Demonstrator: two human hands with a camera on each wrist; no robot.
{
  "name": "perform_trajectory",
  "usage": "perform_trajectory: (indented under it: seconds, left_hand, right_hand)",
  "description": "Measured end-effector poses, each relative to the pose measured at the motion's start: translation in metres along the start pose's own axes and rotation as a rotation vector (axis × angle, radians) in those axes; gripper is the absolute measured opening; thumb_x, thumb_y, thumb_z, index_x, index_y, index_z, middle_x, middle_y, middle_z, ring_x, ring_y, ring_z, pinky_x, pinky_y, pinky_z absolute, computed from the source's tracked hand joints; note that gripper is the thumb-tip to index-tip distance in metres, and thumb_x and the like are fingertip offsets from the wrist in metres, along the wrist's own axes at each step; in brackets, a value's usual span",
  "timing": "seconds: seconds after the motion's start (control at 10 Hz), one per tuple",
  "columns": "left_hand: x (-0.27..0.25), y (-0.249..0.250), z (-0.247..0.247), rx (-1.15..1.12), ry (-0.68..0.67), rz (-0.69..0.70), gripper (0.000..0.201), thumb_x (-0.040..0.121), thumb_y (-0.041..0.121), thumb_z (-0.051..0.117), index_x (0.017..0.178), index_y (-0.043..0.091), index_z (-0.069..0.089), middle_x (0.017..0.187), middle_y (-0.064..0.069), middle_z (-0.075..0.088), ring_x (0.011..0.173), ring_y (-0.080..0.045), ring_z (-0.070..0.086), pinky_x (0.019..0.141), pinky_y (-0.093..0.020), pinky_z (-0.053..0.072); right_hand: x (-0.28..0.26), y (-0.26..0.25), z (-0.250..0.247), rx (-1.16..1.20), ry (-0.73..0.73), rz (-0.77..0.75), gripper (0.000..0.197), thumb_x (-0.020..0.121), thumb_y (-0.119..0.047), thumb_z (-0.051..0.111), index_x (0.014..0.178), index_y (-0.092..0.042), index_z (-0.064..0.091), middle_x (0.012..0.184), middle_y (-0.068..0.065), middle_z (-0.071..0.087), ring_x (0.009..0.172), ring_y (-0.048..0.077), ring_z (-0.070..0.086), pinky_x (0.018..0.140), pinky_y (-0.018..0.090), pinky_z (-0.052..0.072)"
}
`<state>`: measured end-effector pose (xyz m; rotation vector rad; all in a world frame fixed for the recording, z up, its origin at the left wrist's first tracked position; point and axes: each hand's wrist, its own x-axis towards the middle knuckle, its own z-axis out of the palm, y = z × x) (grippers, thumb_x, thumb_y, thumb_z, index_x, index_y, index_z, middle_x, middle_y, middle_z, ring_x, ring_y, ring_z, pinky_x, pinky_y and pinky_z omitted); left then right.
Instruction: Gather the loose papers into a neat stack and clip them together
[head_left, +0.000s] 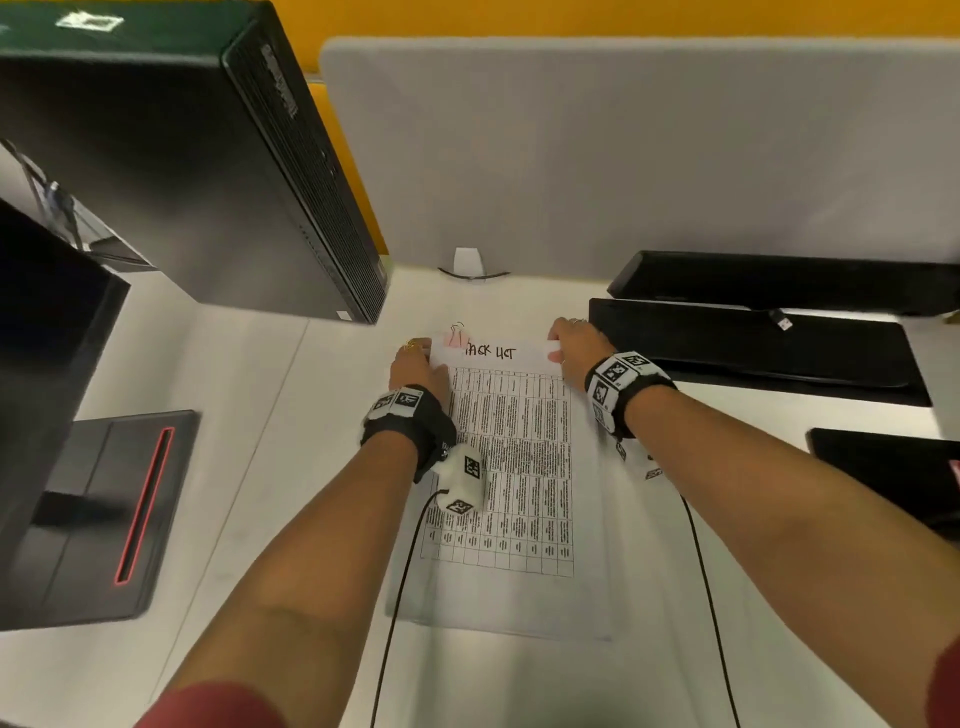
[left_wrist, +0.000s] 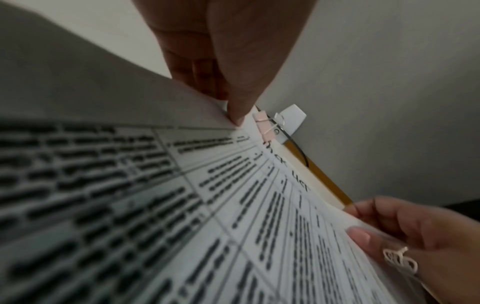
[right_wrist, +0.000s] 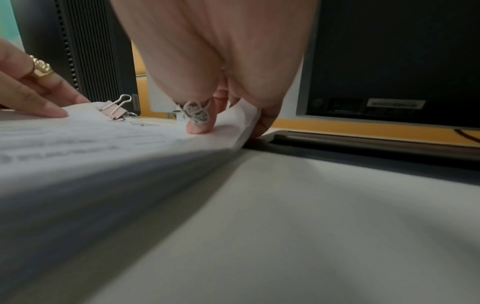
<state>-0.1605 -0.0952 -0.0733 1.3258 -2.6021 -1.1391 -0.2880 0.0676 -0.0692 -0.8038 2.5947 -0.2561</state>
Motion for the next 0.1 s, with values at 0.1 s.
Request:
perform_trajectory:
  seconds: [0.1]
  left_hand:
    - [-0.0042,0.0025,-0.0044,0.065,0.137,0.113,0.053,0.084,0.014,0.057,0.133,0.016,0.036,0.137,-0.014,0.038,0.124,-0.033,0.037,0.103,-0.042,0.036]
  right_hand:
    - [-0.0039,0.0055,0.0006,-0.083,0.134,0.016,0.043,0.087,-0.027,0.055,0.125,-0.012,0.042,0.131,0.015,0.045,0.119,0.032,0.042,0.097,0.045,0.037]
